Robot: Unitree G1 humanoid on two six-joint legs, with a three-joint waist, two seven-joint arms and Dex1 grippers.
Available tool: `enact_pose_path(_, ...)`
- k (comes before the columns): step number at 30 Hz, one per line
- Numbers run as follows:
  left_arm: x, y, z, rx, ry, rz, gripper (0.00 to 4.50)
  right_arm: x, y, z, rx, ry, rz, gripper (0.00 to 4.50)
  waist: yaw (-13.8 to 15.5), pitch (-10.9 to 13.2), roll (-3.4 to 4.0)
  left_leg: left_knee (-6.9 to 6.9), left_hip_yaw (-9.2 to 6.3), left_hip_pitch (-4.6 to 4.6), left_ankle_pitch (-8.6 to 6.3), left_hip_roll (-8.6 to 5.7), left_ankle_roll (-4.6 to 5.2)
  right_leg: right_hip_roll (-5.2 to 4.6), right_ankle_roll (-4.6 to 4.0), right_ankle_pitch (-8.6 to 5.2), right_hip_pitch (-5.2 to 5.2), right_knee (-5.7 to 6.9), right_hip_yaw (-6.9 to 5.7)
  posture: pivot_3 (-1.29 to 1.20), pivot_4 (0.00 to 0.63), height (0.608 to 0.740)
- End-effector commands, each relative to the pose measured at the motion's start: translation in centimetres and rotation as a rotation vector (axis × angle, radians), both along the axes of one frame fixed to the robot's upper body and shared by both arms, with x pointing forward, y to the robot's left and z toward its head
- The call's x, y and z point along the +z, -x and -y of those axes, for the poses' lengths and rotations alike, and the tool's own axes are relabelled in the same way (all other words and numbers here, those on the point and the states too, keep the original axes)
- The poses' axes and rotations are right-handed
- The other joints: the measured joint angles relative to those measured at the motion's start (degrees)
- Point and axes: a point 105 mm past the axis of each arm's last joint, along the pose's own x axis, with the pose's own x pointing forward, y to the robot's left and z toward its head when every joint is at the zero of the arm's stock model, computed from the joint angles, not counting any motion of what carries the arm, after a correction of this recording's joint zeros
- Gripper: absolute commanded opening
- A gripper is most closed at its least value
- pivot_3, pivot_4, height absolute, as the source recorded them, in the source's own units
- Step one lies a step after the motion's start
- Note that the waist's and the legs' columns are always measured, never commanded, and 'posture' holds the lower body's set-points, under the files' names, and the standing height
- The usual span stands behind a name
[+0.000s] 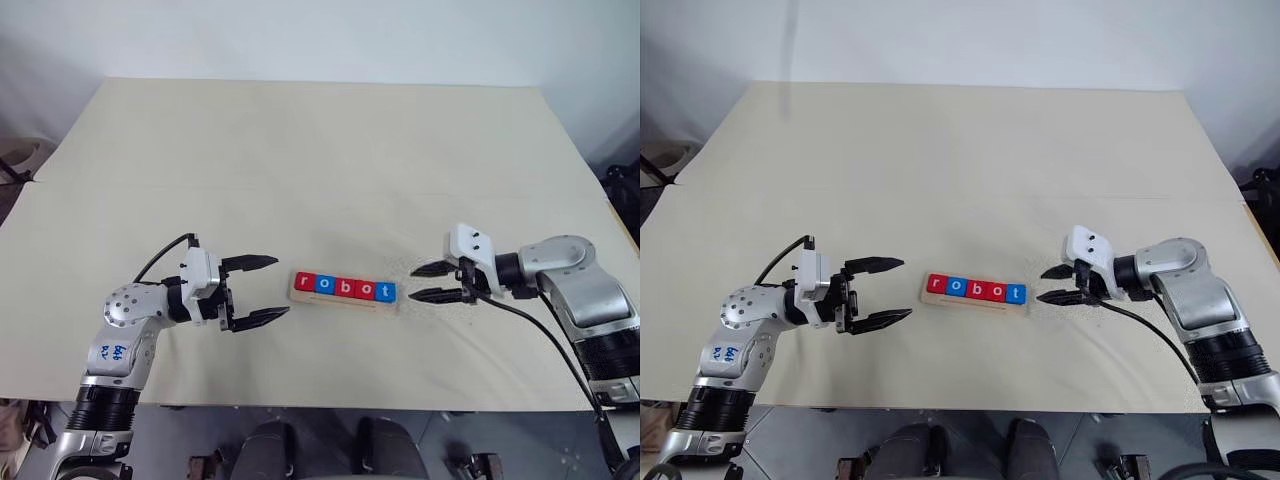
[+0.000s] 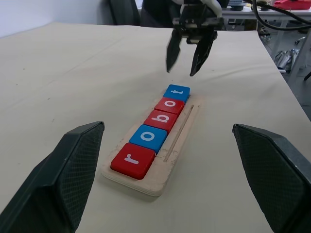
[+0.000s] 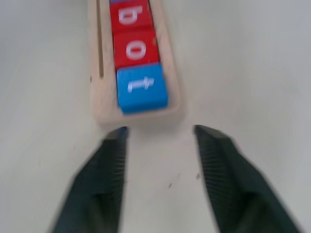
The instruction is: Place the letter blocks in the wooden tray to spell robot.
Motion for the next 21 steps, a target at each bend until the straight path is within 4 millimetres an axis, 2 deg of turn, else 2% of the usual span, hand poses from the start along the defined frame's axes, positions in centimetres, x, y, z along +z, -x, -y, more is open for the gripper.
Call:
enact_pose_path(1,0.9,0.2,0.1,-0.011,-0.001,0.048,4.50,0.3,-0.2,-0.7,0.018,-0.009,0.048,0.72,0.03,0.00,0.00,0.00,0.00,0.00,0.00,0.00,0.00,0.00,0.00,0.00,0.00,0.00,0.00,0.00,0.150,0.740)
enact_pose_path(3,1.0,0.1,0.1,-0.013,-0.001,0.049,4.50,0.0,-0.4,-1.2,0.019,-0.018,0.053,0.02,0.03,0.00,0.00,0.01,-0.01,0.00,0.00,0.01,0.00,0.00,0.00,0.00,0.00,0.01,-0.01,0.00,0.150,0.740)
enact_pose_path(13,1.0,0.1,0.0,-0.001,-0.002,0.052,4.50,-0.6,0.2,-2.8,0.061,-0.040,0.026,0.02,0.06,0.00,0.00,0.07,-0.02,-0.02,0.00,0.00,0.00,0.00,0.00,0.00,0.00,0.01,0.00,0.00,0.150,0.740)
enact_pose_path(18,0.8,0.3,-0.1,0.002,-0.003,0.045,4.50,-0.2,0.3,-2.2,0.041,-0.041,0.045,0.02,0.10,0.00,0.00,0.07,-0.02,-0.02,0.00,0.01,0.00,0.00,0.00,0.00,0.00,0.02,0.00,0.00,0.150,0.740)
enact_pose_path(21,0.7,0.3,-0.4,0.005,-0.009,0.037,4.50,1.5,0.7,-1.0,0.015,-0.087,0.094,0.02,0.22,0.00,0.00,0.07,-0.02,-0.02,0.00,0.00,0.00,0.00,0.00,0.00,0.00,0.02,0.00,0.00,0.150,0.740)
